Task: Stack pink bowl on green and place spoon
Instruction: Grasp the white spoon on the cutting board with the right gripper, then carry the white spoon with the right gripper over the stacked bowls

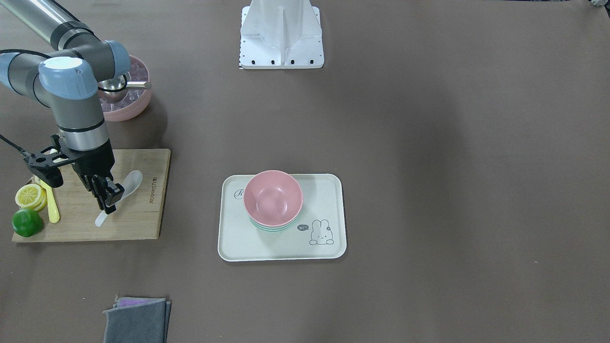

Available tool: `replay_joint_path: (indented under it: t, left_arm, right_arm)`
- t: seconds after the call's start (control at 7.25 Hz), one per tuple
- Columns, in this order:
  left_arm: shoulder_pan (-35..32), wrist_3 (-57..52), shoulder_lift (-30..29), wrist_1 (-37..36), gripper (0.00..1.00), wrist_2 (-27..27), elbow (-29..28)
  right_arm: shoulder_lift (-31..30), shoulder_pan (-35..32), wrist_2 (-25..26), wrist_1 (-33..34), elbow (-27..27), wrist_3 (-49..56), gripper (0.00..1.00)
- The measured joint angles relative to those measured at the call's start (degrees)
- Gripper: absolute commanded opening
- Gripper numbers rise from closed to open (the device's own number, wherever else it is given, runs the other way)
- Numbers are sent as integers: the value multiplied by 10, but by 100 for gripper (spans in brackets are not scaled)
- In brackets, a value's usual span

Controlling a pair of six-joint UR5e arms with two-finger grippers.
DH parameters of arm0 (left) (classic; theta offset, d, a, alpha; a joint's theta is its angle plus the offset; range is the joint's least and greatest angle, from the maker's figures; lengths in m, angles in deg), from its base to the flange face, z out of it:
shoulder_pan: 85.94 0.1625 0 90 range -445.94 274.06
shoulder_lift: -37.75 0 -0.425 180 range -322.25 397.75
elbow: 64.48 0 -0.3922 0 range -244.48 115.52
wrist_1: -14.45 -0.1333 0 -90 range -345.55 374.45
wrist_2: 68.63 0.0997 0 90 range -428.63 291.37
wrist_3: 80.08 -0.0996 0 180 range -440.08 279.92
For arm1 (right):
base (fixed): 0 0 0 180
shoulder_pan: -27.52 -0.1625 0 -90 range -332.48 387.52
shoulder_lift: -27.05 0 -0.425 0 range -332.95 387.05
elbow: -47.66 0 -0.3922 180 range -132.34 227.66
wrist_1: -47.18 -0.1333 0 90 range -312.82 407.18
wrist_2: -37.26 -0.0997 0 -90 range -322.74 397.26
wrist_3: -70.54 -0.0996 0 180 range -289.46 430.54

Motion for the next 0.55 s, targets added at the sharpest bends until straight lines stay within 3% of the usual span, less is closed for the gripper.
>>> replay_joint_path:
  t: [0.28,0.55]
  left_arm:
    - [0,-1,1,0,99,-1,0]
    - [0,-1,3,0,99,-1,1]
  right_arm:
    - [95,6,1,130,10,-7,0]
    - [187,34,9,207,-6,-31,0]
